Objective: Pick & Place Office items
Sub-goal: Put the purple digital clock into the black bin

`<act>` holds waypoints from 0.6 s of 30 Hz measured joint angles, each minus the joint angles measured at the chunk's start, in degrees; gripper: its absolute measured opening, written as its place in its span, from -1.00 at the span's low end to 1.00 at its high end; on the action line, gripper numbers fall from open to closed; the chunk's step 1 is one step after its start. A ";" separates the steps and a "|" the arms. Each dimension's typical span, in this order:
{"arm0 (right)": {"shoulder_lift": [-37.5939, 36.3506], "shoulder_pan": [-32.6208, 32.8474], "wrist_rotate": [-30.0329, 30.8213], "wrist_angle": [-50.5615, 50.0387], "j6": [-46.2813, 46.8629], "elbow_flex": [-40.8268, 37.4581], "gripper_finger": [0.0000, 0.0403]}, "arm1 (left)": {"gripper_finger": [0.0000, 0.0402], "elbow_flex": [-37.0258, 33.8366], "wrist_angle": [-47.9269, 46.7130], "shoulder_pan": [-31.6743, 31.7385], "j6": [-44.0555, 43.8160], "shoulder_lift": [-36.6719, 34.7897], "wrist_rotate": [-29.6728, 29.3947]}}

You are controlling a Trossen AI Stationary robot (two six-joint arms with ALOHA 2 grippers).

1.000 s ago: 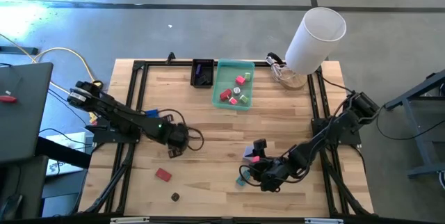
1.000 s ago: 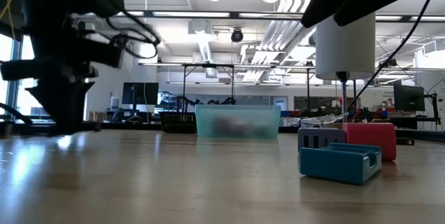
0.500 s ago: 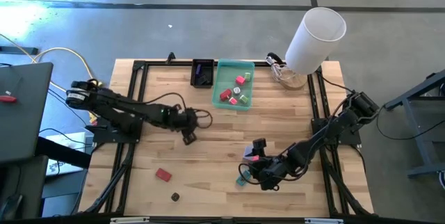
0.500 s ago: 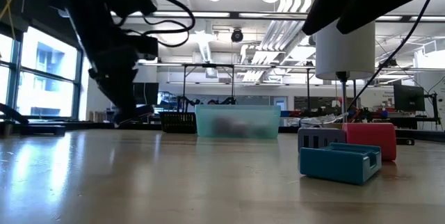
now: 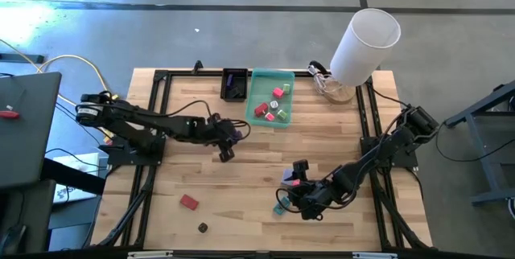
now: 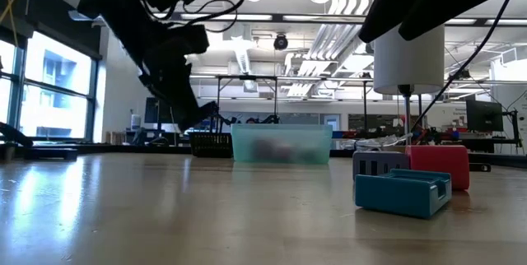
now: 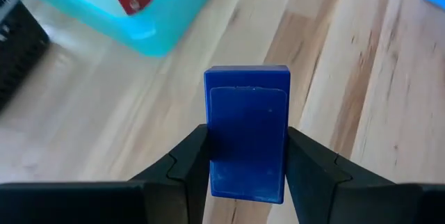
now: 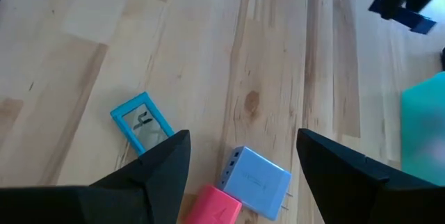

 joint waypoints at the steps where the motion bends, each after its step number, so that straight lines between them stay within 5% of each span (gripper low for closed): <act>1: 0.01 -0.12 0.06 0.01 -0.45 0.00 0.25 | -0.30 0.00 0.36 0.35 0.45 -0.24 -0.04; 18: 0.00 -0.22 -0.33 0.39 -0.68 -0.09 0.25 | -0.30 3.77 11.58 19.39 -5.41 -0.71 -6.08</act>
